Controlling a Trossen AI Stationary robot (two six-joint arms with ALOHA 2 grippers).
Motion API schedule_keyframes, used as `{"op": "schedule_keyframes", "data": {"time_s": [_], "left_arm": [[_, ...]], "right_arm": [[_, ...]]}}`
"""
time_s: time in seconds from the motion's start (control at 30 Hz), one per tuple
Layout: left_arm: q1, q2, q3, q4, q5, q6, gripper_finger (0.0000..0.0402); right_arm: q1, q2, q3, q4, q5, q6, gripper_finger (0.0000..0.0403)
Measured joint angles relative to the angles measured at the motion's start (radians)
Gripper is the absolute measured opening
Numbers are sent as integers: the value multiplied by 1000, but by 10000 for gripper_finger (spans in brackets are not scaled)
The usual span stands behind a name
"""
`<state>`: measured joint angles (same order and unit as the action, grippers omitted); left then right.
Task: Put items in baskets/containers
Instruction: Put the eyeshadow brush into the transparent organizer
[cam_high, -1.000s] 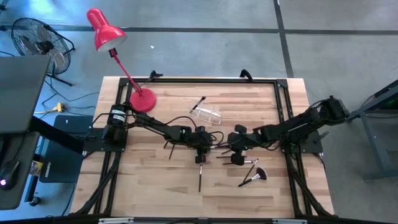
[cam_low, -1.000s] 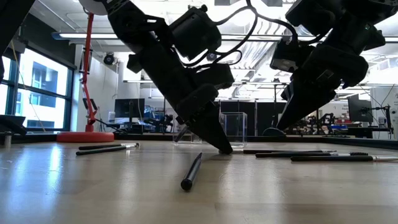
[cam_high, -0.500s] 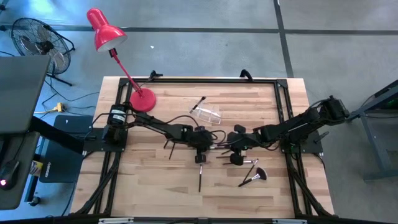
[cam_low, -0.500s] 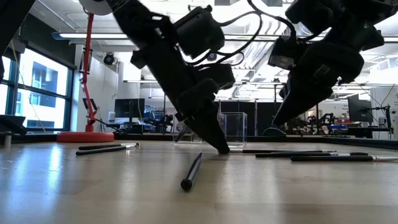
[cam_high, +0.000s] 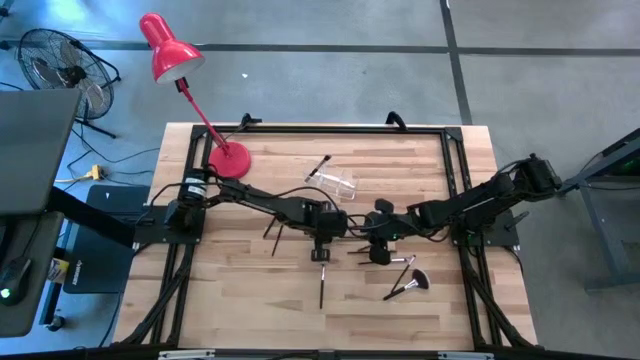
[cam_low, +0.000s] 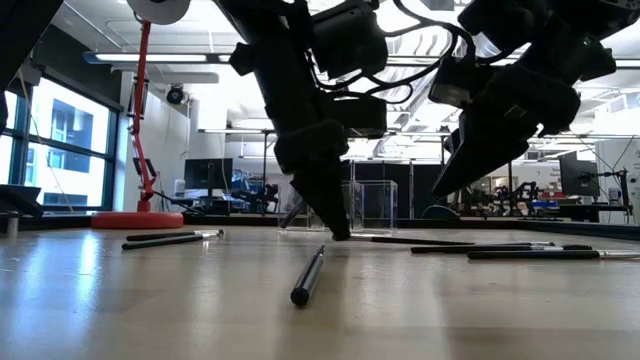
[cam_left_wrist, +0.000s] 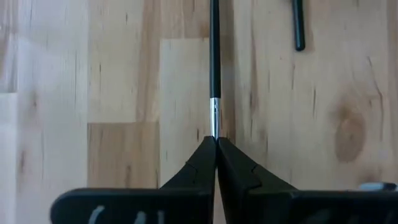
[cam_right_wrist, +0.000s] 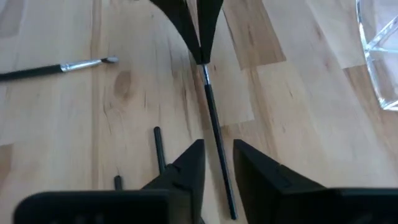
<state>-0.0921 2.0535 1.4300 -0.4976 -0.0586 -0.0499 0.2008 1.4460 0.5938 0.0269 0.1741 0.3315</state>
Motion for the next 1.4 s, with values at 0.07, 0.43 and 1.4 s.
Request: {"op": "schedule_keyframes", "data": {"time_s": [0.07,0.43,1.4], "left_arm": [[-1,-1,0,-8,1,-7,0],[-7,-3,2,-36,38,-58,0],[79,-7,4,-13,323,-167,1]], "right_arm": [[0,0,0,2,1,-24,103],[22,57,0,-12,6,-96,126],[125,190,54,110,187,-292,127]]}}
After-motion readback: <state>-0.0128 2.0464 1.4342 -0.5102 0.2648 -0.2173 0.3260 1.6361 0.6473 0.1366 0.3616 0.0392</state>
